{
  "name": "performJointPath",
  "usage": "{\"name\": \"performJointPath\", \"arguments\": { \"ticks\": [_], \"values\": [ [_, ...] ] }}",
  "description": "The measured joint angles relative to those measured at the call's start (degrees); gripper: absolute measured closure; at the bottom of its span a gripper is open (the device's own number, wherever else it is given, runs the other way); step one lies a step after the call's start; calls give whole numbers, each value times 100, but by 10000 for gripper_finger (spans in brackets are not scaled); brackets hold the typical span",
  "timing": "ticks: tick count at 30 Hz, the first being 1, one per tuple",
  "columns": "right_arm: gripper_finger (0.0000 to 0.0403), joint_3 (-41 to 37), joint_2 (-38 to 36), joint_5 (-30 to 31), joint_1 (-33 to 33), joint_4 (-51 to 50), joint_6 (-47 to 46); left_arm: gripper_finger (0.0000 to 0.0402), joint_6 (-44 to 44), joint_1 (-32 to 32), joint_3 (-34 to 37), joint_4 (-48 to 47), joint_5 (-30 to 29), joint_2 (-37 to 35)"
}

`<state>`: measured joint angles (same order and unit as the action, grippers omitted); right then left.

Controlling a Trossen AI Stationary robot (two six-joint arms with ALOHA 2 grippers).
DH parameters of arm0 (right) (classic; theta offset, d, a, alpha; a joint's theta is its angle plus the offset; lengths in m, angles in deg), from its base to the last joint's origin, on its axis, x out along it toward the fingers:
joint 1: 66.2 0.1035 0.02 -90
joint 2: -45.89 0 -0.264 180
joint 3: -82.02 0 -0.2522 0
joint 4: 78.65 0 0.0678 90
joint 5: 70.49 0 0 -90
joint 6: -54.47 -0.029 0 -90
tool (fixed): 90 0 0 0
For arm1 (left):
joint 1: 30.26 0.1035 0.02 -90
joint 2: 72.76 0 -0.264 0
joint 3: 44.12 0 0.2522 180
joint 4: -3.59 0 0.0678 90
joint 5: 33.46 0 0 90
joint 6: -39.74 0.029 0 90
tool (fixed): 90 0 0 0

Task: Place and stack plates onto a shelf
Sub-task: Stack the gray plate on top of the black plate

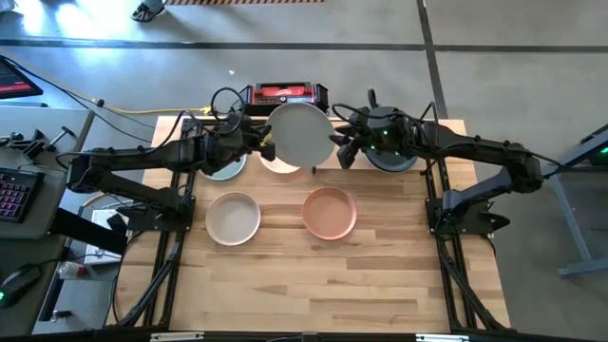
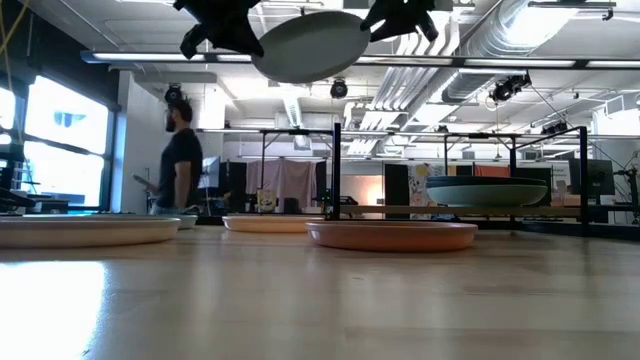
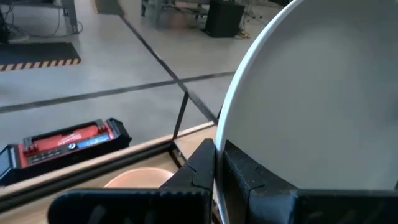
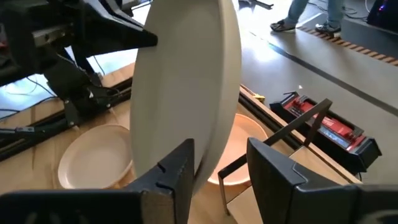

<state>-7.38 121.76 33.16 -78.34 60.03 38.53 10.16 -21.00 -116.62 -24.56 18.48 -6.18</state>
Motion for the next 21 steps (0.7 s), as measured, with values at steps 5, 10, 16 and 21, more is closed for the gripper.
{"name": "performJointPath", "arguments": {
  "ticks": [5,10,16,21],
  "values": [
    [281,0,1,191,2,141,-221,397,-16,-1,-1,222,94,107],
    [314,0,3,303,-9,172,-272,396,-20,0,-2,392,177,244],
    [389,0,1,429,-24,163,-372,392,-19,0,2,406,278,292],
    [388,-4,6,443,-69,110,-530,381,47,16,0,416,329,285]
  ]
}}
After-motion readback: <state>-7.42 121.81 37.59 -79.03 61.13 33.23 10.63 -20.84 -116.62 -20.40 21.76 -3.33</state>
